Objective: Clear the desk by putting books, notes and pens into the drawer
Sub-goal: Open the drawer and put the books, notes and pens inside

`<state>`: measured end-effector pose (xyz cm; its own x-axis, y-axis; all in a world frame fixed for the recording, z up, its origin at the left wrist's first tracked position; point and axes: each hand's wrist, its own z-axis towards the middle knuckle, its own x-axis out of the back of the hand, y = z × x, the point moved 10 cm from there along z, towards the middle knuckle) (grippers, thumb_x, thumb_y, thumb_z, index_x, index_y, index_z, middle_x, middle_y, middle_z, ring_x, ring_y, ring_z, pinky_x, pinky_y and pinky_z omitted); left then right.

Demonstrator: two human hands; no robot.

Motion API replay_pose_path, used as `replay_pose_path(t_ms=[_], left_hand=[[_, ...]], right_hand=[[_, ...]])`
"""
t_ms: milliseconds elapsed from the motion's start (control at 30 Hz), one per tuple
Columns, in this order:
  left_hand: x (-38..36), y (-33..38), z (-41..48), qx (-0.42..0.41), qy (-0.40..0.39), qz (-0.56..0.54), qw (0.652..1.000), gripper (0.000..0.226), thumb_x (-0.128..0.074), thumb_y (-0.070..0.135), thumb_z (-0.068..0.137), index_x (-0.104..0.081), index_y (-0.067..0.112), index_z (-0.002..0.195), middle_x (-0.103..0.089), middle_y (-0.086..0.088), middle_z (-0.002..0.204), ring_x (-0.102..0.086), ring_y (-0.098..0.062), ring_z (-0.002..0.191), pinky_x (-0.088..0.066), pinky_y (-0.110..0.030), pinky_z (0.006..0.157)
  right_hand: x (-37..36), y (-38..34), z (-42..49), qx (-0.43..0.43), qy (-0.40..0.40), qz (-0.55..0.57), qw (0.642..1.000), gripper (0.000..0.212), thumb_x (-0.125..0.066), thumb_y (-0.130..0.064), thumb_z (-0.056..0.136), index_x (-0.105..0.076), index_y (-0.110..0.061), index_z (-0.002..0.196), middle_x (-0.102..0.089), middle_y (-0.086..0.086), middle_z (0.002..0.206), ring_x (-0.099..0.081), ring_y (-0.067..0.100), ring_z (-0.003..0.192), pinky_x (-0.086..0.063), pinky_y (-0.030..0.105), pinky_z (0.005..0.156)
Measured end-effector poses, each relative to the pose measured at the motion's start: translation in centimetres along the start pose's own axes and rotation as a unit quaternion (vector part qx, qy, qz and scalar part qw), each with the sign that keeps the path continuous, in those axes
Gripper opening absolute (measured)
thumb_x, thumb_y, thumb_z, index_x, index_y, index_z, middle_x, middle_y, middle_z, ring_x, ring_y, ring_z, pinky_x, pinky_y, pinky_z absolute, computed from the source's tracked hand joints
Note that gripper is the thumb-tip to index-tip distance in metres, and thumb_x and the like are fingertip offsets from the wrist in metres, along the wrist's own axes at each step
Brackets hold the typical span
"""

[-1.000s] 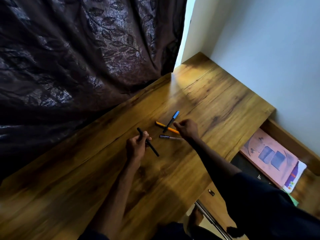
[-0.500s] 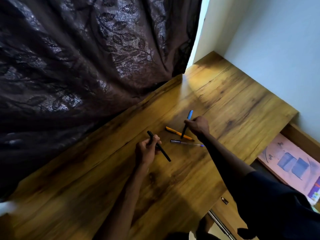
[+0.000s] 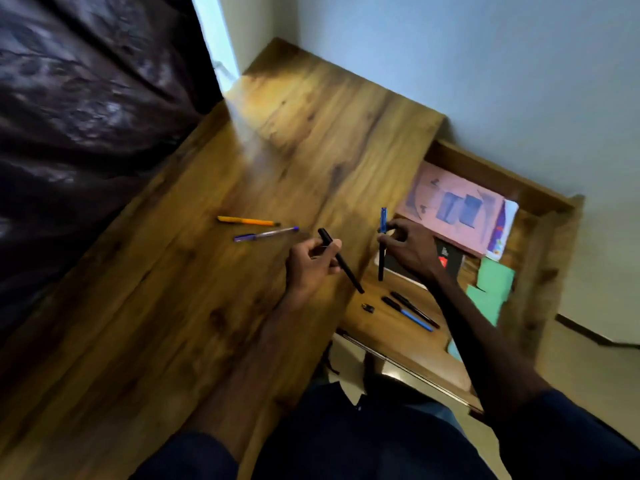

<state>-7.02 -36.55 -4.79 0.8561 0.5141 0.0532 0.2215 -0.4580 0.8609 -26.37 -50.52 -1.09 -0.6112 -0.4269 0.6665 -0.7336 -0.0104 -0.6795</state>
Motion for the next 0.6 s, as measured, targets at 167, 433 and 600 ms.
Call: replay_pose_path(t_ms=[167,433,600], left_hand=[[-6.9,-1.8,-2.9,0.0,-0.018,0.065,0.998,0.027,-0.077,0.031,0.087,-0.074,0.005,0.095,-0.077,-0.01,0.08,-0.076,-0.028,0.067,-0.064,-0.042,0.067],[-12.9,-6.4,-5.8,0.055,-0.024,0.122,0.991,0.012,-0.075,0.02,0.089,-0.069,0.011,0.084,-0.075,-0.013,0.079,-0.076,-0.031,0.074,-0.062,-0.052,0.077],[-14.2,-8.1,-6.3,0.06,-0.007,0.189,0.98,0.015,-0.075,0.027,0.089,-0.068,0.015,0.084,-0.076,-0.008,0.075,-0.076,-0.022,0.069,-0.063,-0.044,0.079]], right_hand=[[2.3,8.9,-3.3,-0.031,-0.055,-0.022,0.998,0.036,-0.058,-0.041,0.076,-0.075,-0.024,0.102,-0.075,-0.001,0.092,-0.07,0.017,0.085,-0.053,0.031,0.078],[-0.2,19.0,-4.3,-0.064,-0.071,-0.103,0.99,0.02,-0.067,-0.014,0.087,-0.077,-0.012,0.104,-0.076,0.01,0.092,-0.07,0.027,0.087,-0.044,0.028,0.07],[-1.4,21.1,-2.8,-0.059,-0.085,-0.143,0.984,0.012,-0.067,-0.015,0.085,-0.076,-0.016,0.094,-0.075,0.009,0.091,-0.069,0.029,0.087,-0.053,0.035,0.072]])
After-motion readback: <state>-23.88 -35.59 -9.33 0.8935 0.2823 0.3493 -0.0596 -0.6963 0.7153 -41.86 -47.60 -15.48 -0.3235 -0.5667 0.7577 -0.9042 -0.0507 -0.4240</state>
